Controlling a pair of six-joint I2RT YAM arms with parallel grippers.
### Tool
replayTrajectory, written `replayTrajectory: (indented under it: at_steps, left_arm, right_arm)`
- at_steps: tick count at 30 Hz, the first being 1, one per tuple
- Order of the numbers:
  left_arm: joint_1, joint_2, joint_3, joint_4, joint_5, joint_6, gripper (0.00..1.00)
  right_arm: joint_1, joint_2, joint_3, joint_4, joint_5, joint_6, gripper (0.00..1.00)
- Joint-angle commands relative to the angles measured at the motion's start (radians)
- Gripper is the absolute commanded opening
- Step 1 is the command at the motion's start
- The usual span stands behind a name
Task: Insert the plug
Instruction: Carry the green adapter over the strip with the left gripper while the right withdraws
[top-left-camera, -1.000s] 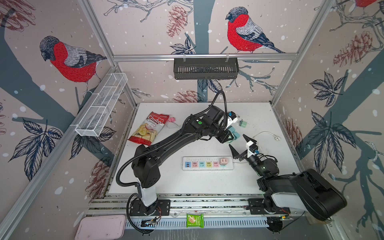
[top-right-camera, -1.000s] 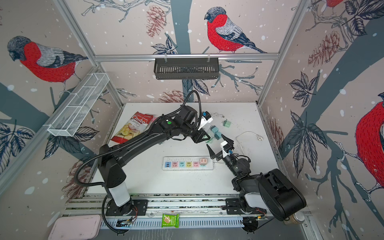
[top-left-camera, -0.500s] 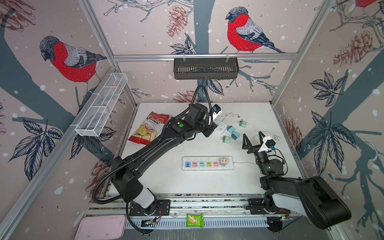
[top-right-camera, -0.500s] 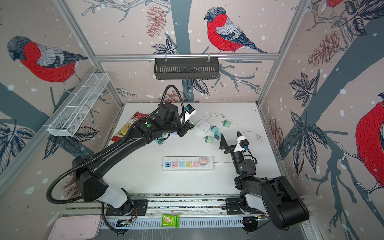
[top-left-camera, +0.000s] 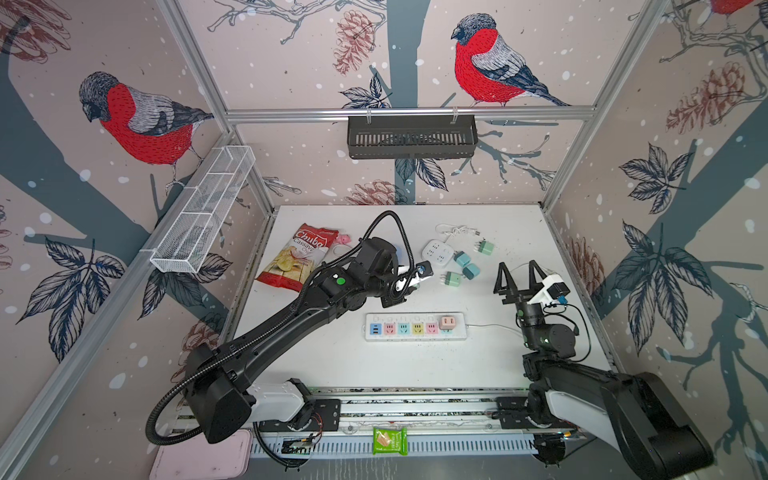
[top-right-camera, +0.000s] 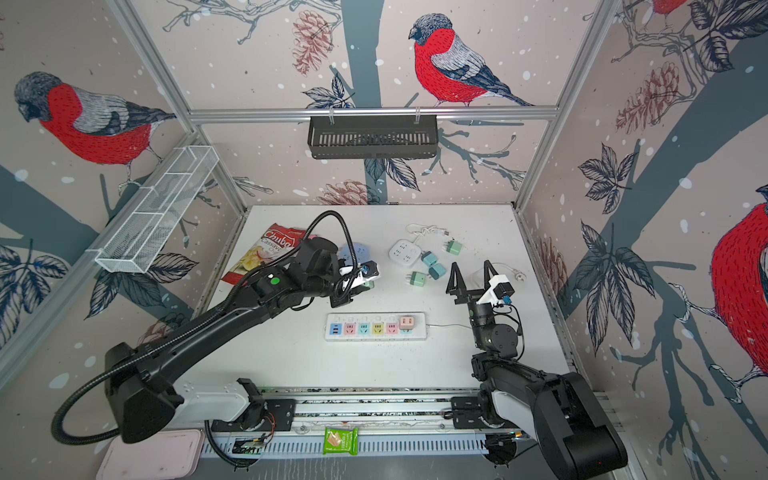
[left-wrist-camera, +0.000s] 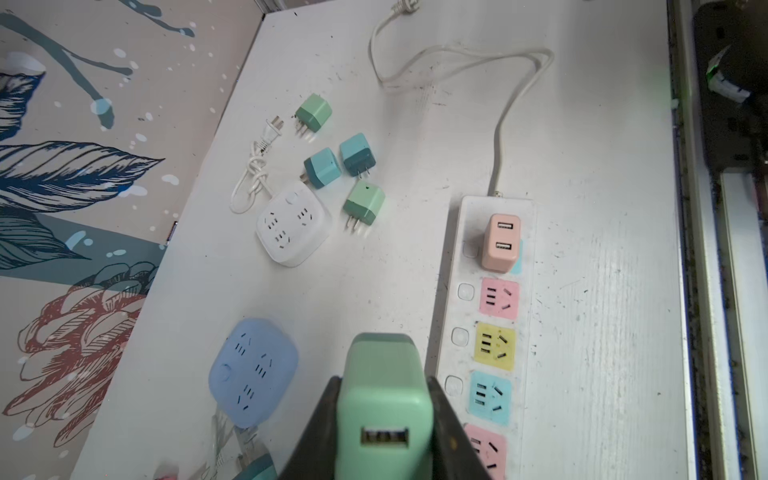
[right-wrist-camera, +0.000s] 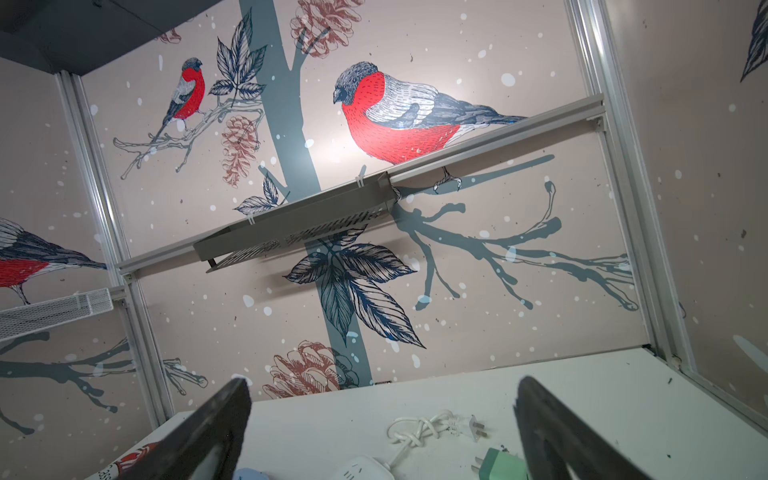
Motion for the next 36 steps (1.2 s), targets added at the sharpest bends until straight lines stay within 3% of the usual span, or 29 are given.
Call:
replayTrajectory:
  at_steps: [1, 12, 16, 22, 30, 36]
  left_arm:
    - [0.002, 0.023, 0.020, -0.050, 0.034, 0.067, 0.00]
    - [-0.007, 0.089, -0.015, -0.018, 0.074, 0.066, 0.00]
    - [-0.015, 0.119, -0.012, -0.015, 0.082, 0.062, 0.00]
    - [-0.107, 0.204, -0.021, 0.006, 0.067, 0.051, 0.00]
    - [-0.122, 0.334, 0.065, -0.052, 0.145, 0.036, 0.00]
    - [-0.168, 0.385, 0.086, -0.073, 0.130, 0.023, 0.00]
  right_arm:
    - [0.001, -0.047, -0.235, 0.091, -0.009, -0.001, 1.00]
    - [0.000, -0.142, -0.229, -0.034, 0.042, 0.001, 1.00]
    - [0.000, -0.128, -0.196, -0.096, 0.111, 0.028, 1.00]
    - [-0.004, -0.141, -0.134, -0.252, 0.197, 0.088, 1.00]
    - [-0.006, -0.135, -0.154, -0.200, 0.145, 0.066, 1.00]
    - [-0.006, -0.124, -0.159, -0.179, 0.154, 0.069, 1.00]
